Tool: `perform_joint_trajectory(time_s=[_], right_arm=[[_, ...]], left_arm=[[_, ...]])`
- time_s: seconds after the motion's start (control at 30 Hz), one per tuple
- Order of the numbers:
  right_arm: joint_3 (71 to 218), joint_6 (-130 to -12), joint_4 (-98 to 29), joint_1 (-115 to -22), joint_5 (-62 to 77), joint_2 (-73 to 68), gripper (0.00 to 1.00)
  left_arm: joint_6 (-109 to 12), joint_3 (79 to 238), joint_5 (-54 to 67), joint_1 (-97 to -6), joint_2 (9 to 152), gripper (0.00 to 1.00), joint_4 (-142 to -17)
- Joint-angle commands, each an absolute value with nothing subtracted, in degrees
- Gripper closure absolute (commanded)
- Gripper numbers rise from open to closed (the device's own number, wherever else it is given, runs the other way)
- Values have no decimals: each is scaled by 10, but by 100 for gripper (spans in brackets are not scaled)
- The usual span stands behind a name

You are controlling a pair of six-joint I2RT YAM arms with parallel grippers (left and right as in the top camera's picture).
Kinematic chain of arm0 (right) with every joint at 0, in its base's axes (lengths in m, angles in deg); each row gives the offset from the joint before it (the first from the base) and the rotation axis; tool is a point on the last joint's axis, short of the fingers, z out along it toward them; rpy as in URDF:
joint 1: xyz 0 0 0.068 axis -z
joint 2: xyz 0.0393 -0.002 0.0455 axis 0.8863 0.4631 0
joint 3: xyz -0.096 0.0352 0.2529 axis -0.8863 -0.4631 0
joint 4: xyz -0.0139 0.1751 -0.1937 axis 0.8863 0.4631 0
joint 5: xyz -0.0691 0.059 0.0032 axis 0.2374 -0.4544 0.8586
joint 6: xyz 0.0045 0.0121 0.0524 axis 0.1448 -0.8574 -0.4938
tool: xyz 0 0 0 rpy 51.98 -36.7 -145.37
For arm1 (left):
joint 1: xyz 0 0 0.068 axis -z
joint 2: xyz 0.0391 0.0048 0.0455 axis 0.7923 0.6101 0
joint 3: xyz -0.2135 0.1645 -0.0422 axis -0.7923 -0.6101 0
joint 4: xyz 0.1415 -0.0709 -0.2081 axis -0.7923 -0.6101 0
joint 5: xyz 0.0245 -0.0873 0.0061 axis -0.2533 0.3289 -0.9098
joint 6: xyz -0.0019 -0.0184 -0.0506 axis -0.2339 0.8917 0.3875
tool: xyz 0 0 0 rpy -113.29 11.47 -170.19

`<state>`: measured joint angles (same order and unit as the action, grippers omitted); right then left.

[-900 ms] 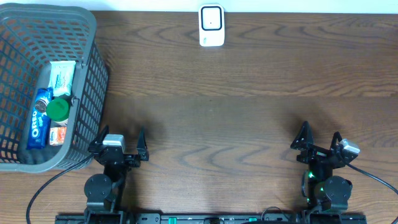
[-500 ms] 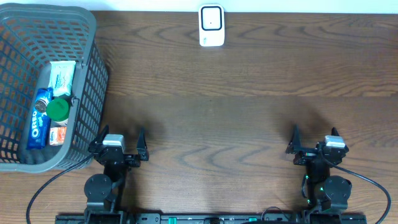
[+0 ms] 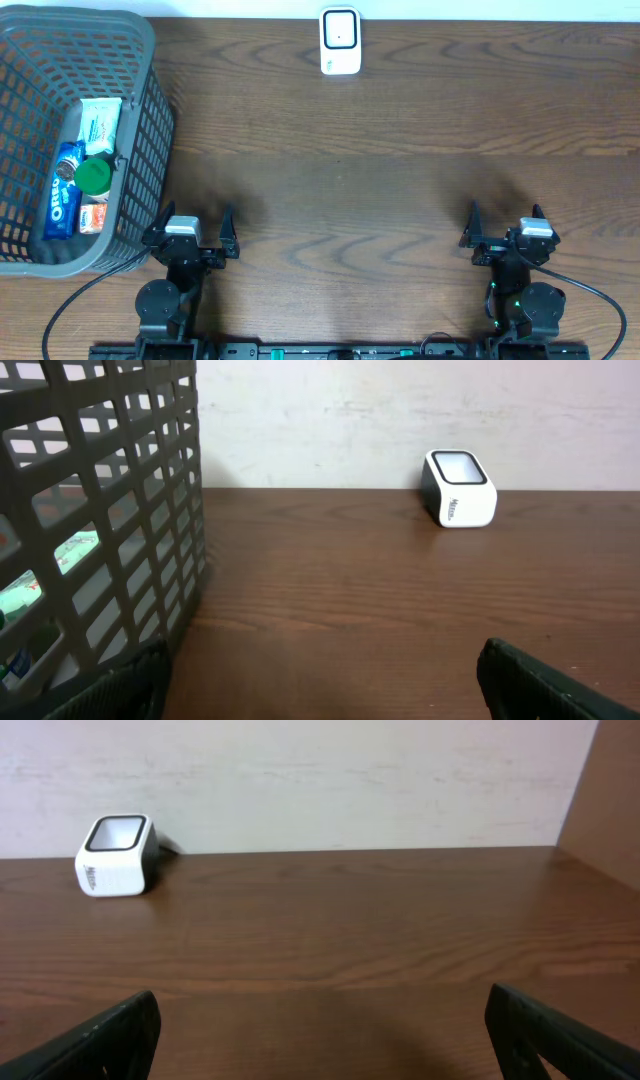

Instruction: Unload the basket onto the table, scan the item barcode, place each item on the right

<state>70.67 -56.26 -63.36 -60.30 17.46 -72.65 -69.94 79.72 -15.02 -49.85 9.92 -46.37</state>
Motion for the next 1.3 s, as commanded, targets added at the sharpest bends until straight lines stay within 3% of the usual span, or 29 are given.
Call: perform_joint_trajectory(time_s=[0.0, 0.87, 1.27], right_arm=[[706, -552, -631, -607, 169, -730, 1], [706, -552, -631, -607, 169, -730, 1], [706, -552, -631, -607, 169, -730, 1]], left_arm=[[-699, 788, -146, -497, 95, 2, -483], [-696, 788, -141, -497, 95, 2, -482], [-638, 831, -49, -497, 97, 2, -490]])
